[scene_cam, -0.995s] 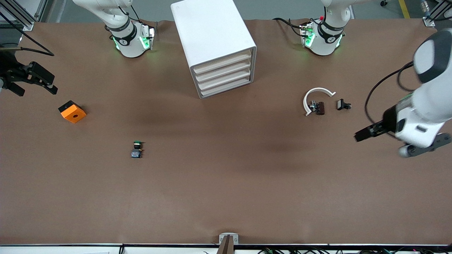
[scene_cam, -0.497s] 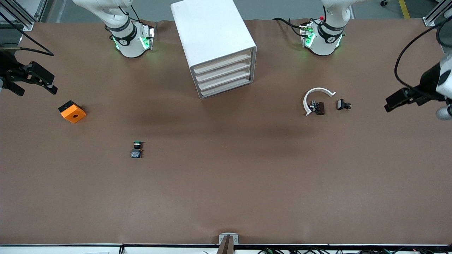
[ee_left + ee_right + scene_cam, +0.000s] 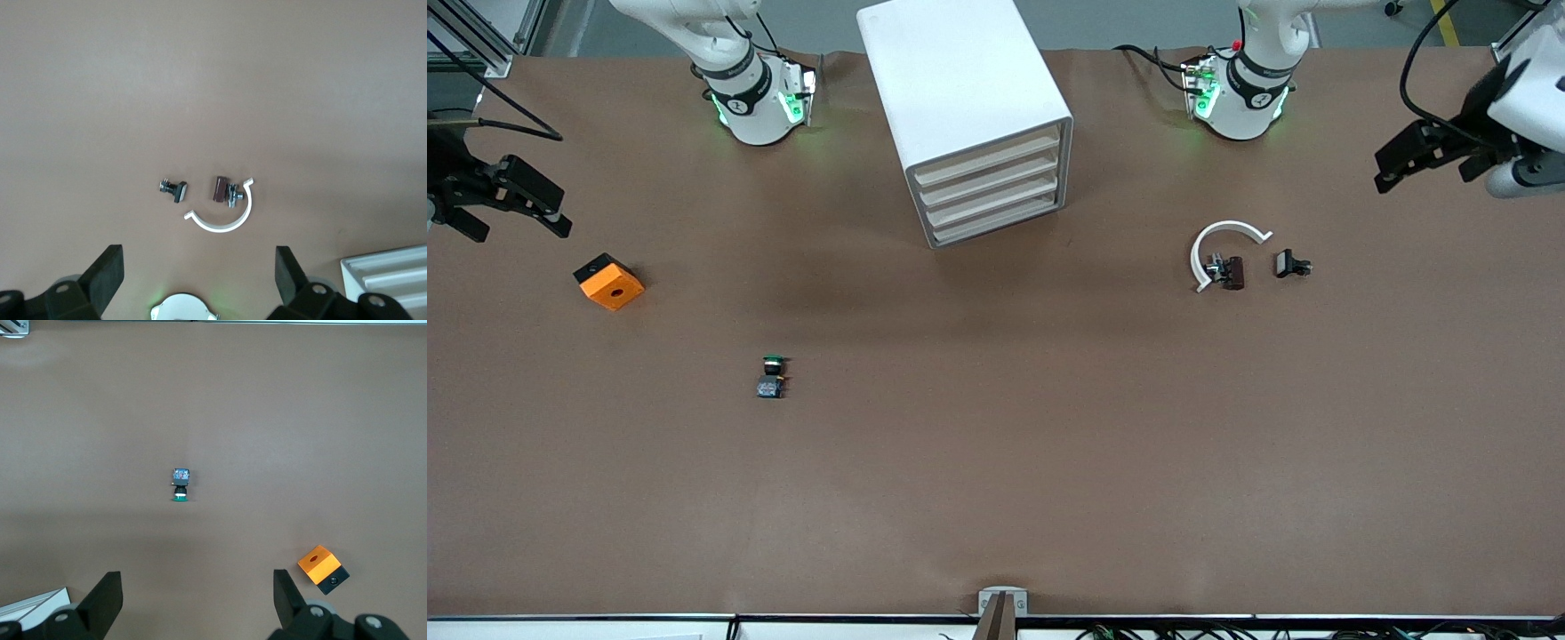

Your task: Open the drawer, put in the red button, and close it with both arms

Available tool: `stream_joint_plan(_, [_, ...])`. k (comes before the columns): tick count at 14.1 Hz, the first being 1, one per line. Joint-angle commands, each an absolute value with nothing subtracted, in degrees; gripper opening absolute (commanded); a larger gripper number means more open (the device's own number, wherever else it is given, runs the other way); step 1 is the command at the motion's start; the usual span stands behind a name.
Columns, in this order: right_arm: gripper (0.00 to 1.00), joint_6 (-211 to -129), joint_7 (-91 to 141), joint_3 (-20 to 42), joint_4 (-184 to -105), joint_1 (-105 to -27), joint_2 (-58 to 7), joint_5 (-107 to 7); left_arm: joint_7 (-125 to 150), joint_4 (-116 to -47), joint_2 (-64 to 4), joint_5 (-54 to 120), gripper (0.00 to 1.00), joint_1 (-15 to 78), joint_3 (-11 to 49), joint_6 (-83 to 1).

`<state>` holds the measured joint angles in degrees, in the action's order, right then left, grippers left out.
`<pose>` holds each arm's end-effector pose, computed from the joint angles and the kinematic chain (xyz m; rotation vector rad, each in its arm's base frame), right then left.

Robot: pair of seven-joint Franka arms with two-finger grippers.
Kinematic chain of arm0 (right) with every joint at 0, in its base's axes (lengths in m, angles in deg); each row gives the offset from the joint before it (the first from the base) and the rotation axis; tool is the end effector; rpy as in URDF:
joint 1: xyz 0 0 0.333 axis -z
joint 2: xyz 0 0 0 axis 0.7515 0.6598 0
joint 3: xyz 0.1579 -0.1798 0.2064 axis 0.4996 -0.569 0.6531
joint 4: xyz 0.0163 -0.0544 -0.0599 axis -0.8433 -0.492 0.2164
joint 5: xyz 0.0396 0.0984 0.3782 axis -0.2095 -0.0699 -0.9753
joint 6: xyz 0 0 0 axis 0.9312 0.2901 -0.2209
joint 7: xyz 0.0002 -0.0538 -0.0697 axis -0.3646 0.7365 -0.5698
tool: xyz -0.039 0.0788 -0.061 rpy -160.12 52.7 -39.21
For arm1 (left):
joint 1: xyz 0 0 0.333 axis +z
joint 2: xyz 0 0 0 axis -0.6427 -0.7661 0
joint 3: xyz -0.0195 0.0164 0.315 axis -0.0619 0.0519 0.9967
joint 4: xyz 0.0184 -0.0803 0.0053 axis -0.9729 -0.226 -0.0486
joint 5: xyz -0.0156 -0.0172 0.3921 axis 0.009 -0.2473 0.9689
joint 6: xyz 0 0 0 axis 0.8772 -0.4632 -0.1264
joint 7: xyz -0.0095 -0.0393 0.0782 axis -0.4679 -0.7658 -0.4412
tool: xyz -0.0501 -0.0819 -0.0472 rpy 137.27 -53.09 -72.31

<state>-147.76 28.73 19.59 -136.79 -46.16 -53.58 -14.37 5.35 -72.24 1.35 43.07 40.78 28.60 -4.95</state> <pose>0.5367 0.0082 0.6599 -3.1114 -0.0494 -0.1700 0.5002 -0.0696 0.6658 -3.0939 -0.1656 0.0744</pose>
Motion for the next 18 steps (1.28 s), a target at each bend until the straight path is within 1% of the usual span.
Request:
stream_joint_plan(1, [1.0,-147.05,28.53,20.21,-135.77,-45.47,-53.27,-13.35,6.6,-77.25,5.13,41.87,1.0,40.43,29.46,-6.82])
stream_joint_plan(9, [1.0,-147.05,28.45,20.21,-135.77,-45.64,-53.27,-13.35,6.87,-72.51,0.74,41.25,1.0,41.93,29.63,-6.82])
stream_joint_plan(18, [1.0,-147.14,28.45,20.21,-135.77,-45.73,-53.27,-13.44,8.54,-71.8,0.11,42.57,1.0,41.93,29.55,-6.46])
